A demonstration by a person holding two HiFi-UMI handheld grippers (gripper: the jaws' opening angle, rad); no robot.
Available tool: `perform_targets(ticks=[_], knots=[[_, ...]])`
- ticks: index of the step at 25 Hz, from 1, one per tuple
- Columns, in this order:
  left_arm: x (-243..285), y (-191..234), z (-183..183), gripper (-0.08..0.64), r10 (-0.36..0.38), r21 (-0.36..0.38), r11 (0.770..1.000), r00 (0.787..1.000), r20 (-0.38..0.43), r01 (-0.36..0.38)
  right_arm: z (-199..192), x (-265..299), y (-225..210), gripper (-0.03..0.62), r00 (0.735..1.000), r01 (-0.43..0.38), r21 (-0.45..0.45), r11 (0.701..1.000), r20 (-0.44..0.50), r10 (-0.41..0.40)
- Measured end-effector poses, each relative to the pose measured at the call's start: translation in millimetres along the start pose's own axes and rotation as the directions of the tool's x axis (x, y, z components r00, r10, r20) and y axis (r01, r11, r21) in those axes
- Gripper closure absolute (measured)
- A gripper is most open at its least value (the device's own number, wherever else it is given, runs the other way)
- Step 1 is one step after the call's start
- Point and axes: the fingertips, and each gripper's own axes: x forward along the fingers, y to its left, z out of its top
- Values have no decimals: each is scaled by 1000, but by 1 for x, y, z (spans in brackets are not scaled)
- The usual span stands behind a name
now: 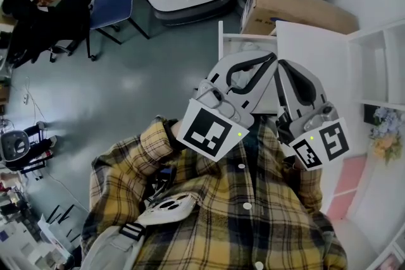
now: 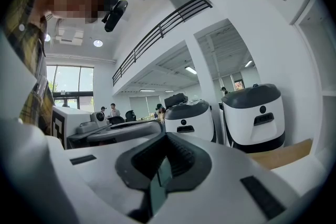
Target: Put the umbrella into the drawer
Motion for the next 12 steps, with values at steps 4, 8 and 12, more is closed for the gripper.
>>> perform_targets(ticks=[4, 8, 12], knots=[[0, -1, -1, 538, -2, -4, 1000, 1000, -3, 2, 1, 0, 1, 575, 1000, -5, 3, 1000, 1, 5], [-2, -1, -1, 538, -2, 0, 1000, 1000, -5, 2, 0, 1, 3, 575, 1000, -11, 0, 1000, -1, 11], [-5, -2, -1, 538, 3, -4, 1000, 1000, -12, -3, -1, 0, 6, 575, 1000, -19, 14, 1000, -6, 19]])
